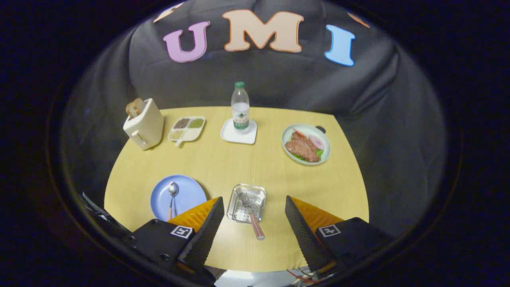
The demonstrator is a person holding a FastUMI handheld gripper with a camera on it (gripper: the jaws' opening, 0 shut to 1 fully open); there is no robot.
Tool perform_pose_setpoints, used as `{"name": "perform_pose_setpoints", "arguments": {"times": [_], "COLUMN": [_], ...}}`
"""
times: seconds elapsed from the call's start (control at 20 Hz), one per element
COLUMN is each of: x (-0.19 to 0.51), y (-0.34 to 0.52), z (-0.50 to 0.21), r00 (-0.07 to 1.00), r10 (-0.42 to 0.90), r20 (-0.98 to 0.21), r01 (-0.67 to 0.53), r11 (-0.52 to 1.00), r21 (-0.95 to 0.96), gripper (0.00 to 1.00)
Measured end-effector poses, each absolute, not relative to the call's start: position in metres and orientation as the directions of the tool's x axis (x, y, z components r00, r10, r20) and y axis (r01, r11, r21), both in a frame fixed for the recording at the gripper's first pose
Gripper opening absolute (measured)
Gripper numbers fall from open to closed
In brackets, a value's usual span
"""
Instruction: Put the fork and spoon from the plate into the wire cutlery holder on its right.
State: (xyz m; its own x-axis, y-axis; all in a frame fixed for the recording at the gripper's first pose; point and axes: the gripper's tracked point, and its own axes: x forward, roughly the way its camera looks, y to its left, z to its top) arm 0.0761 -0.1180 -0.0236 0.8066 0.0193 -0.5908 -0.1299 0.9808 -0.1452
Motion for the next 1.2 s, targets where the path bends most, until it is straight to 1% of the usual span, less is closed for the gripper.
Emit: {"name": "perform_pose_setpoints", "arguments": {"times": [0.15,0.25,0.4,0.65,0.95,1.2], "x": [0.068,0.058,0.04,0.024,0.018,0.017], "y": [-0.079,-0.052,-0.009,0.04,0.071,0.077], "z": [-0.006,-0.006,-0.021,-0.079,-0.158,-0.206], "r00": [0.88,0.907,0.914,0.903,0.888,0.875], "r10": [0.088,0.13,0.201,0.261,0.251,0.229], "r20": [-0.467,-0.4,-0.351,-0.341,-0.384,-0.426], "r01": [-0.18,-0.213,-0.266,-0.313,-0.317,-0.297], "r11": [0.971,0.963,0.953,0.944,0.941,0.95], "r21": [-0.155,-0.168,-0.147,-0.108,-0.117,-0.1], "gripper": [0.98,0.98,0.98,0.99,1.0,1.0]}}
